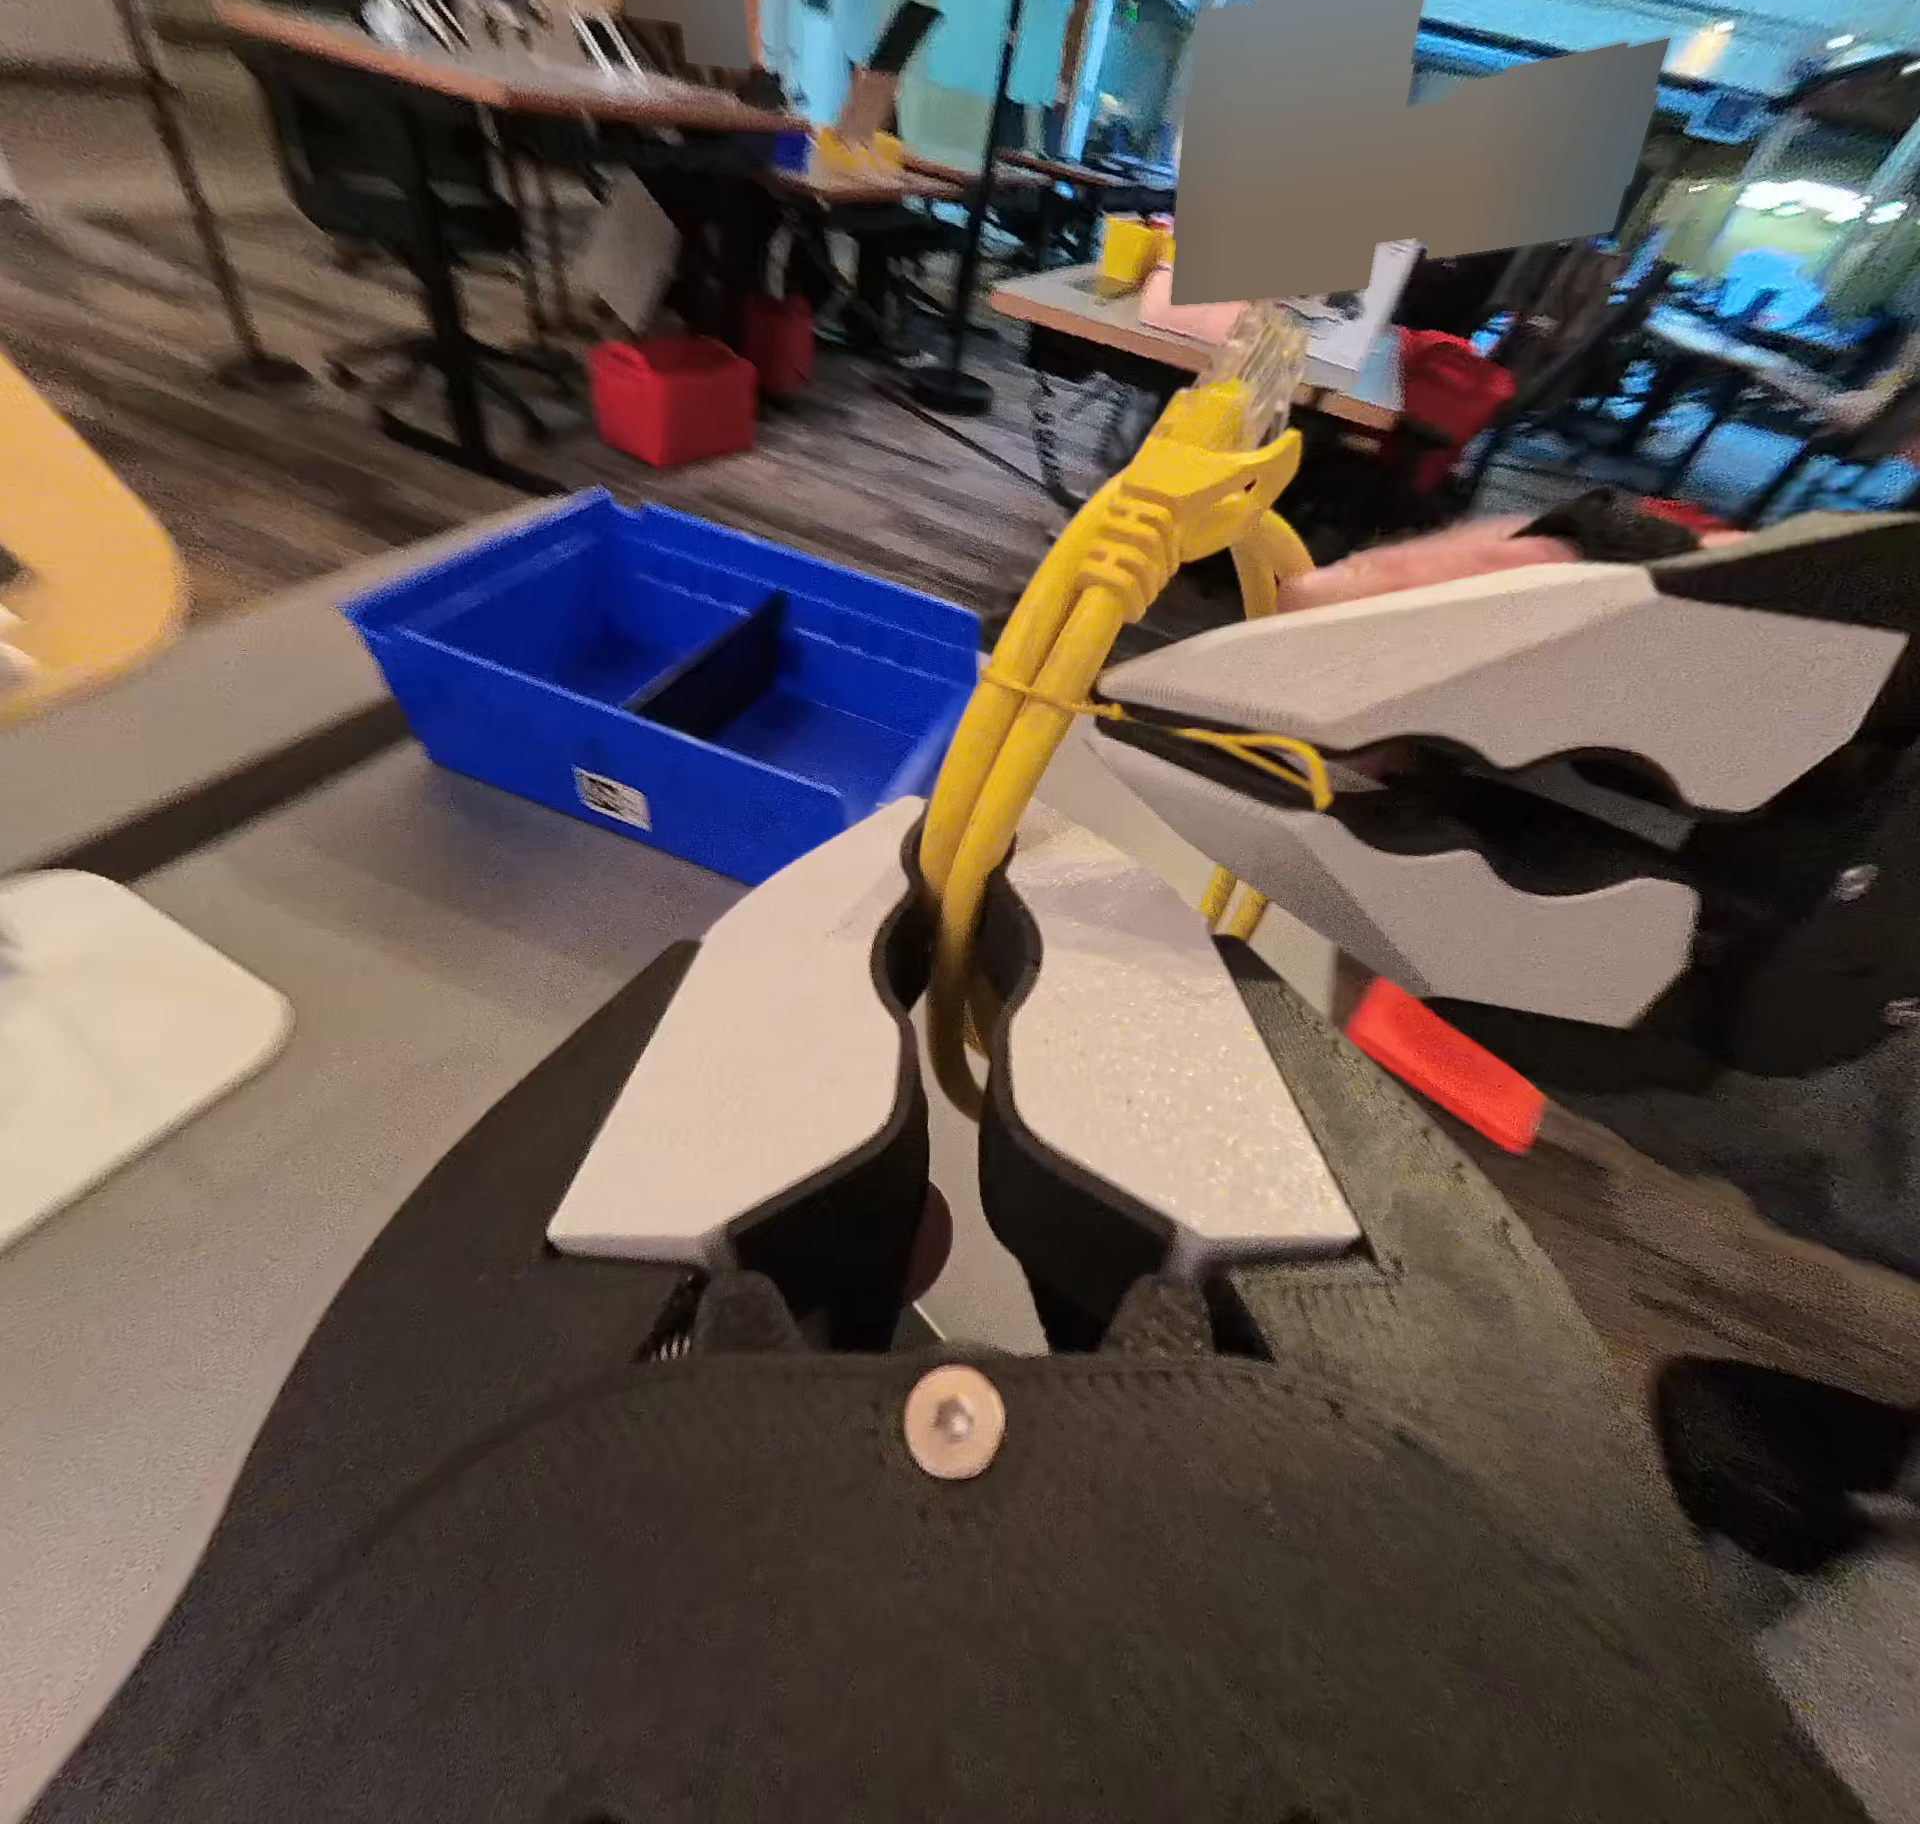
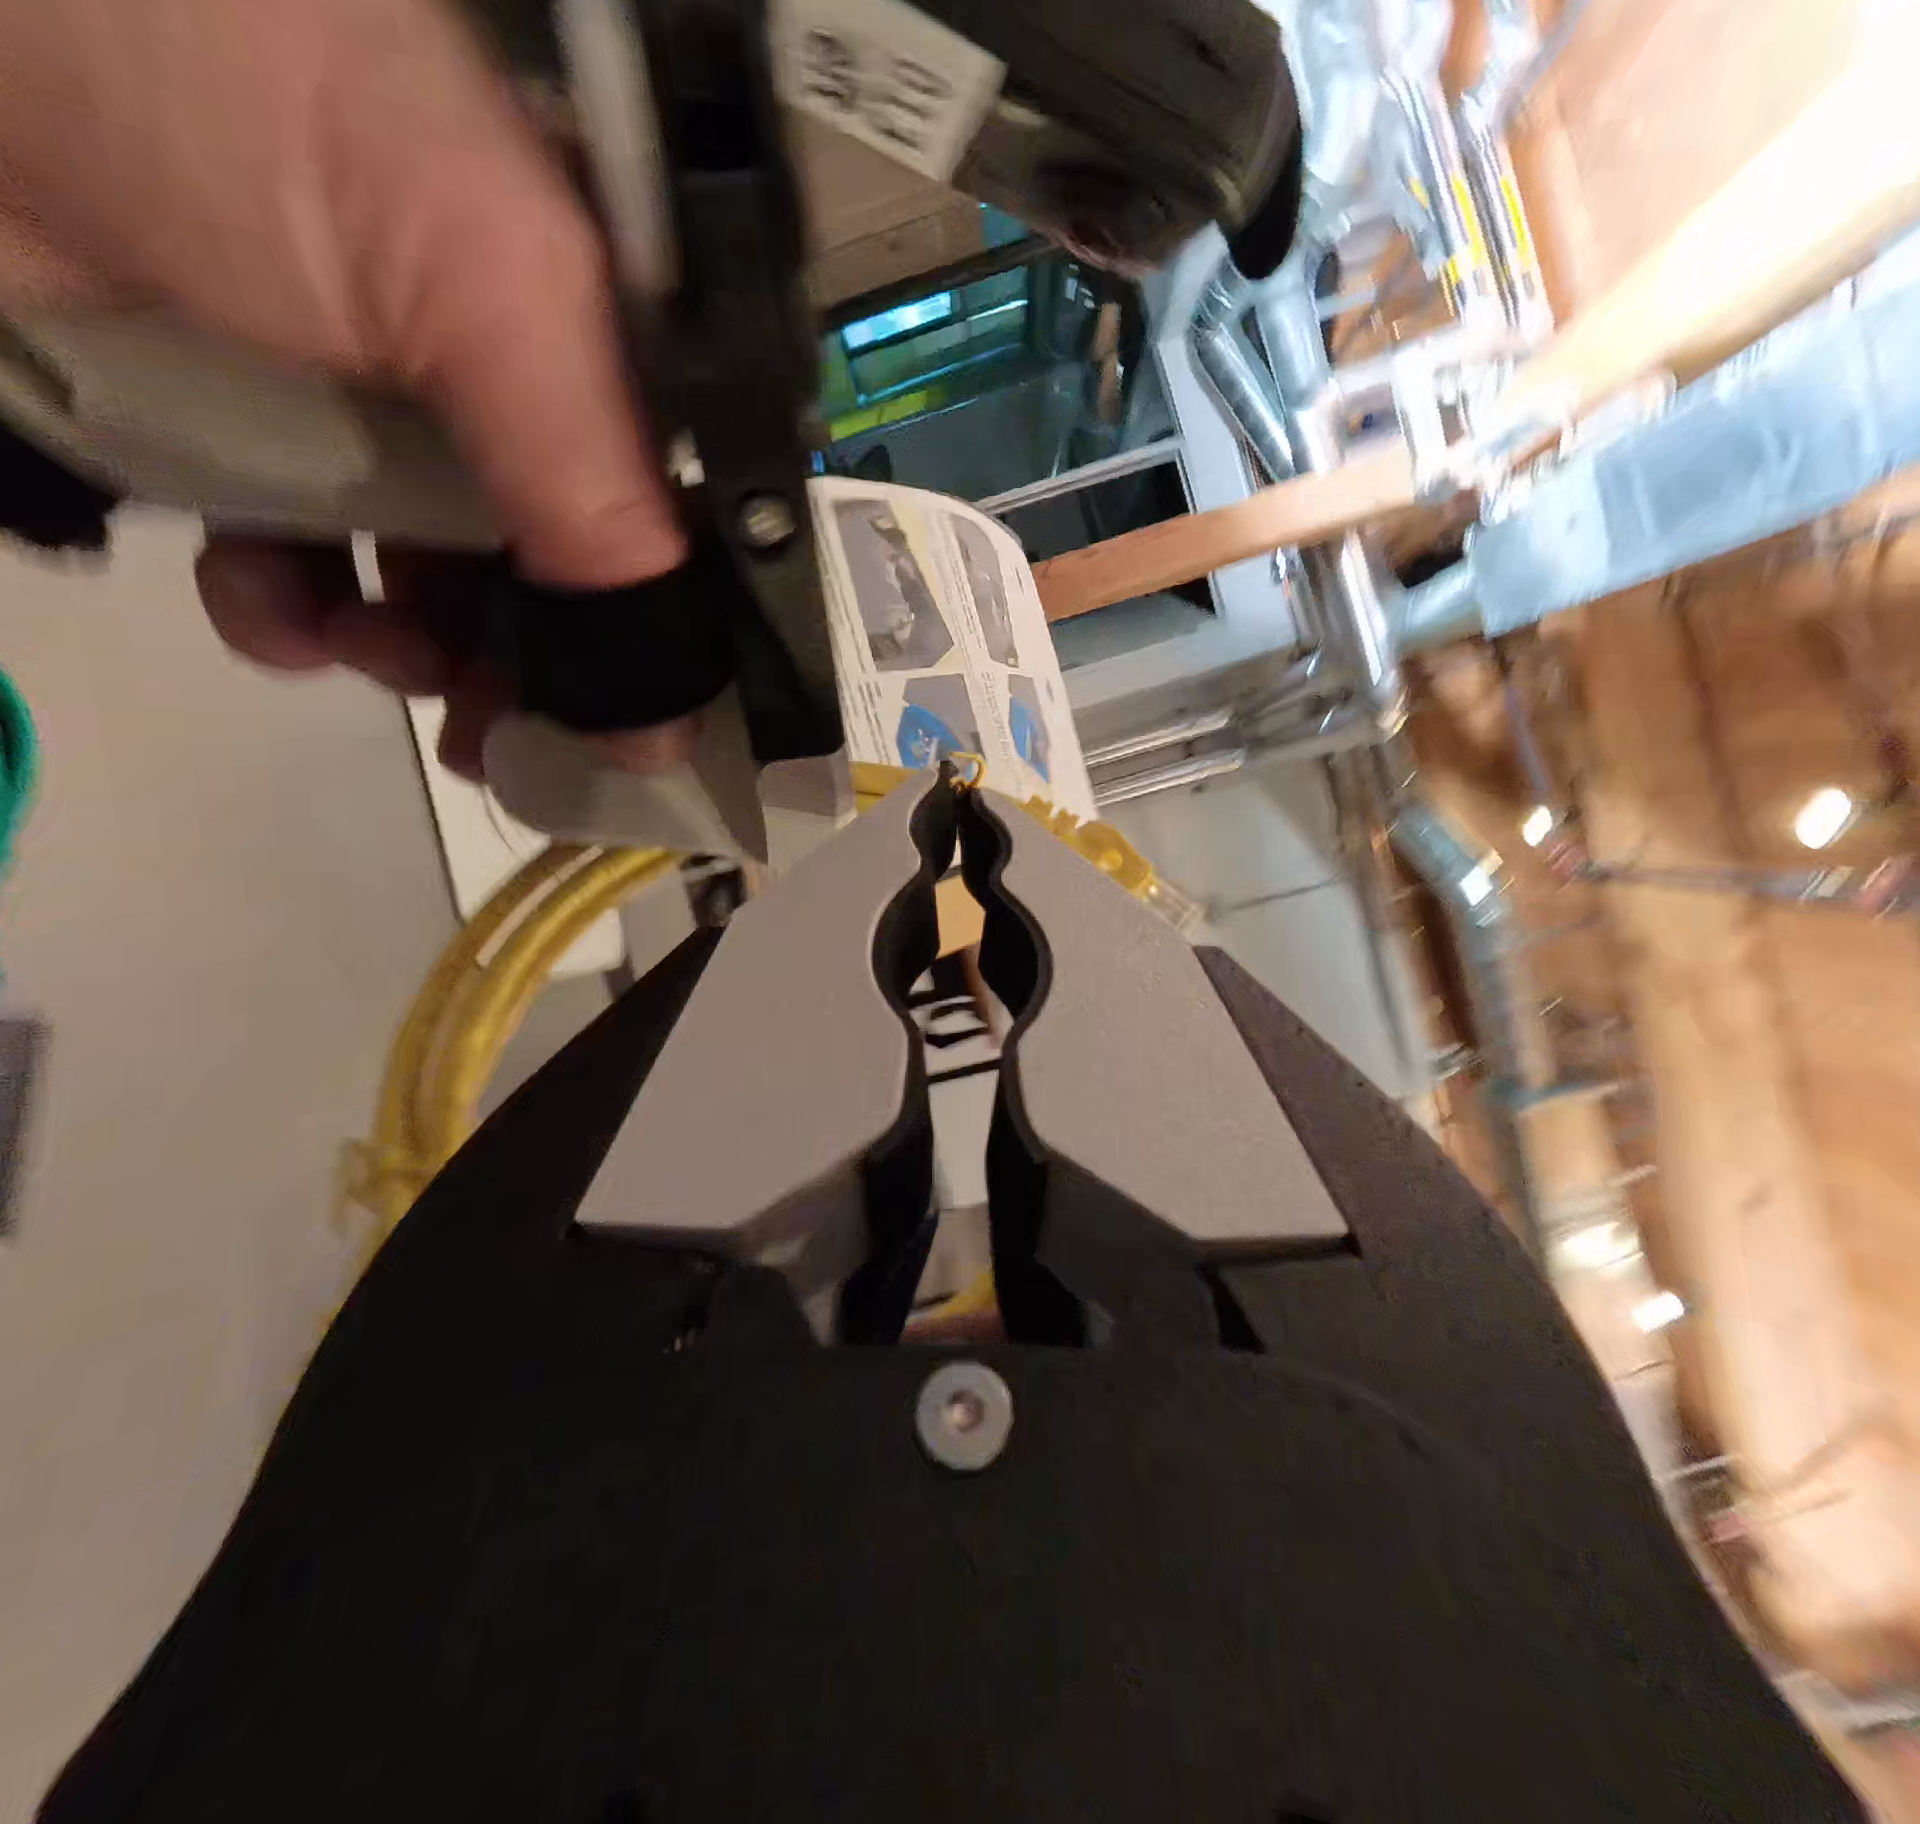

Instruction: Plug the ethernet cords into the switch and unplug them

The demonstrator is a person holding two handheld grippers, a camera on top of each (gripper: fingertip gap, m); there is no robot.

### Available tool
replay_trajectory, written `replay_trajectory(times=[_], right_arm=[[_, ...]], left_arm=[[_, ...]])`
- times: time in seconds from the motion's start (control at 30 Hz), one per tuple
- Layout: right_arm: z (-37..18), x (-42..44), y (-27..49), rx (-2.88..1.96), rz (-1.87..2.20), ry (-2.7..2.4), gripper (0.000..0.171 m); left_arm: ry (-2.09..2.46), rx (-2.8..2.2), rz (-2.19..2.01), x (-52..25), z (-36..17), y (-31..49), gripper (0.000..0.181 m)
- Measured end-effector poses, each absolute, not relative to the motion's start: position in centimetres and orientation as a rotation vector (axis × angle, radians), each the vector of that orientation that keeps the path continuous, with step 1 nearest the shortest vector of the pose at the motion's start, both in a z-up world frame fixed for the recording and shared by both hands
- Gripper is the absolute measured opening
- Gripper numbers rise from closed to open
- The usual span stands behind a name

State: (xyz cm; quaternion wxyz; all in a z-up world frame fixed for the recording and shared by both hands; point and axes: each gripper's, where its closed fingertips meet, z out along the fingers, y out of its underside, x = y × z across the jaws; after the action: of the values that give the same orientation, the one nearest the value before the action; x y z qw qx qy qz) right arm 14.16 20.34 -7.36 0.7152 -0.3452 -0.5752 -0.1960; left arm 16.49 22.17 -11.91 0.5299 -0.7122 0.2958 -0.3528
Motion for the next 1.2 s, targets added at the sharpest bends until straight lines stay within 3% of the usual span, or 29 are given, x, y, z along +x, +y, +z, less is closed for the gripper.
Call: replay_trajectory(times=[0.2, 0.3, 0.7, 0.93, 1.2], right_arm=[[-10.7, 14.3, 20.7, -0.329, -0.897, -1.708, 0.0], [-11.1, 14.7, 20.6, -0.256, -0.901, -1.766, 0.0], [-9.1, 14.0, 19.0, -1.246, 0.545, -1.069, 0.014], [-8.0, 14.0, 19.4, -1.359, 1.295, -0.652, 0.012], [-7.7, 13.7, 19.4, -1.316, 1.611, -0.469, 0.0]], left_arm=[[0.723, -1.85, -1.17, 17.9, -15.2, 21.3, 0.005], [0.725, -1.83, -1.125, 18.0, -15.6, 21.4, 0.005], [0.669, -1.483, -0.543, 14.3, -11.7, 24.3, 0.005], [0.72, -1.357, -0.358, 14.7, -10.9, 23.8, 0.005], [0.732, -1.321, -0.299, 15.0, -10.5, 23.7, 0.005]])
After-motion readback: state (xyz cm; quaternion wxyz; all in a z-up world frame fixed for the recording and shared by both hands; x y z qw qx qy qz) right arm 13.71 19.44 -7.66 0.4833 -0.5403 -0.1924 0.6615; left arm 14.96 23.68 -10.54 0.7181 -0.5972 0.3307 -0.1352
